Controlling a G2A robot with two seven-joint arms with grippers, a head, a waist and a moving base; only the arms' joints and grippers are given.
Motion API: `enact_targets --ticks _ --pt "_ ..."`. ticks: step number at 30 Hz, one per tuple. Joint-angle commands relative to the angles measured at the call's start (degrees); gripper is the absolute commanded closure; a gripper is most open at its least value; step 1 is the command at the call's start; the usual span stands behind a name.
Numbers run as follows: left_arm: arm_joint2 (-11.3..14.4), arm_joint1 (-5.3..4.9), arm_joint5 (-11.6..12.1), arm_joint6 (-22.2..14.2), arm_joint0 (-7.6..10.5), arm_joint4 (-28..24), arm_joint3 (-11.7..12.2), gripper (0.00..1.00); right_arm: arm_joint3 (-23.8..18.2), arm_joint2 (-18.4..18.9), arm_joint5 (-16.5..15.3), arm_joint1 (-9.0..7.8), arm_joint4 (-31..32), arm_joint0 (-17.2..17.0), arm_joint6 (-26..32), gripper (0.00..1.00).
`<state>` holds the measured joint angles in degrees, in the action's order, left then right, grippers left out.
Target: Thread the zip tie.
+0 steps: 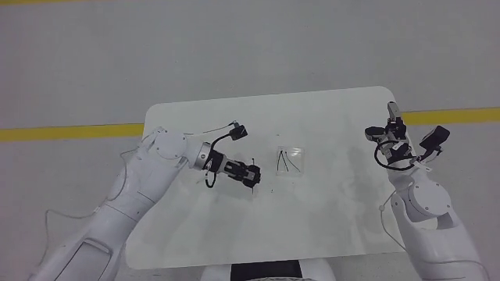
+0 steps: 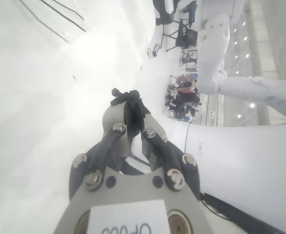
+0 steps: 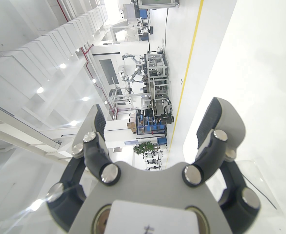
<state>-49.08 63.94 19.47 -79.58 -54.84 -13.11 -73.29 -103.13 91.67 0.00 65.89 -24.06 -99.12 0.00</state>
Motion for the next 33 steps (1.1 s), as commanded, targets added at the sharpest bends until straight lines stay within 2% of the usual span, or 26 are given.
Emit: enact_targets --ticks 1,2,5,11,12,13,15,18,21,26,31,33 --pt "2.1 -1.54 0.0 -0.1 0.41 -3.0 -1.4 1.00 0.0 0.0 0.0 0.00 0.0 0.0 0.0 0.00" --pt "3.4 -2.41 0.0 -0.1 0.86 -3.5 -2.0 1.00 0.0 0.0 0.0 0.00 0.0 0.0 0.0 0.00" --pt "5.5 -3.93 0.0 -0.1 1.88 -4.6 -3.0 1.00 0.0 0.0 0.0 0.00 0.0 0.0 0.0 0.00" --pt "5.5 -3.92 -0.1 0.4 1.78 -4.5 -3.1 1.00 0.0 0.0 0.0 0.00 0.0 0.0 0.0 0.00" --pt "5.9 -3.92 0.0 1.7 1.42 -3.5 -3.8 1.00 0.0 0.0 0.0 0.00 0.0 0.0 0.0 0.00" --pt "6.1 -3.95 0.0 1.4 1.23 -3.3 -4.1 1.00 -0.1 -0.2 0.0 0.02 -0.1 0.1 0.4 0.00" --pt "6.3 -4.10 0.0 0.7 1.32 -2.4 -3.4 1.00 0.0 -1.8 0.0 0.13 -1.2 1.1 4.4 0.00" --pt "7.2 -4.24 0.0 -0.1 1.27 -3.0 -3.9 1.00 1.3 -4.4 0.9 0.10 -0.6 3.9 11.4 0.00" --pt "9.1 -4.73 0.0 -0.1 1.74 -3.8 -5.6 1.00 3.5 -7.0 2.2 0.12 -0.2 7.5 17.9 0.00" --pt "11.5 -6.37 0.0 -0.1 2.81 -4.9 -7.5 1.00 6.5 -12.3 4.4 0.21 2.7 13.0 27.2 0.00" --pt "12.1 -7.82 0.0 -0.1 3.42 -6.8 -8.2 1.00 9.8 -16.4 6.5 0.47 4.6 17.0 32.2 0.00" --pt "12.1 -7.82 0.0 -0.1 3.42 -6.8 -8.2 1.00 10.1 -16.6 6.1 0.48 5.3 17.5 32.1 0.00"
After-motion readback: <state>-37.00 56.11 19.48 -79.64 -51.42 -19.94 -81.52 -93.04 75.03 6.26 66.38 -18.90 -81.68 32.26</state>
